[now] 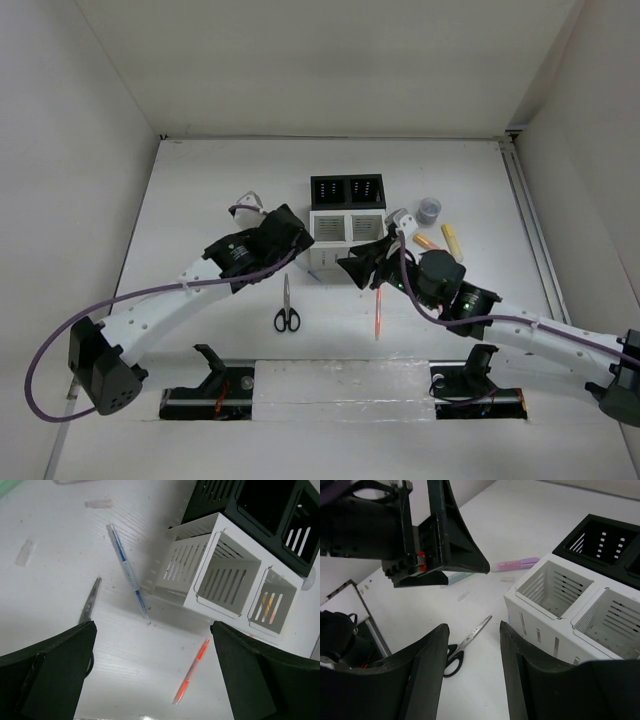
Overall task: Sort the stationery into containers
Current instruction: Pick up the pen from the center of the board.
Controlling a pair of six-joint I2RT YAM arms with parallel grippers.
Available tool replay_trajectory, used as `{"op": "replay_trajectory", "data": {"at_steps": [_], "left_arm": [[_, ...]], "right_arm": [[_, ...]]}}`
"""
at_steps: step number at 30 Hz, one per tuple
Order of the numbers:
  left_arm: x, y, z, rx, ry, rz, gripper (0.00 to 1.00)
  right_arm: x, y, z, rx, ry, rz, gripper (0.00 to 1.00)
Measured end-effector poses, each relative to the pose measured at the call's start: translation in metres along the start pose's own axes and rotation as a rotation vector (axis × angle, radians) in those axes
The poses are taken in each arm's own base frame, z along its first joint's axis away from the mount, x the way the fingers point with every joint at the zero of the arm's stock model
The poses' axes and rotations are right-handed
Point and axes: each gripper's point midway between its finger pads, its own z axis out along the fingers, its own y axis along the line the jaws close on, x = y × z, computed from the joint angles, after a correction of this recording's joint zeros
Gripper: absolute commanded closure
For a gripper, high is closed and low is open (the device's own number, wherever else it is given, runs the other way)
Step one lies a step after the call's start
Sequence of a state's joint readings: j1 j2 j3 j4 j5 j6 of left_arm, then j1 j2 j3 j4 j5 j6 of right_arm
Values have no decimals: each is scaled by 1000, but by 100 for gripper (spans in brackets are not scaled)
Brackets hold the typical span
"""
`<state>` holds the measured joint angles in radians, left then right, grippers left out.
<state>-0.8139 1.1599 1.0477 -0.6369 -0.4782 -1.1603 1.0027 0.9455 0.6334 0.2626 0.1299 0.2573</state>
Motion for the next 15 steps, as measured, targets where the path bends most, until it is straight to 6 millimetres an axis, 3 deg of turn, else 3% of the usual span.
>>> {"op": "replay_trajectory", "data": {"at_steps": [8,15], "left_arm": [[2,-4,3,-15,2,-151,10],[12,5,24,-82,9,-222,17]], "right_arm": [[-34,1,-24,5,-98,26,49],[-32,-1,-28,13,-94,44,50]]}}
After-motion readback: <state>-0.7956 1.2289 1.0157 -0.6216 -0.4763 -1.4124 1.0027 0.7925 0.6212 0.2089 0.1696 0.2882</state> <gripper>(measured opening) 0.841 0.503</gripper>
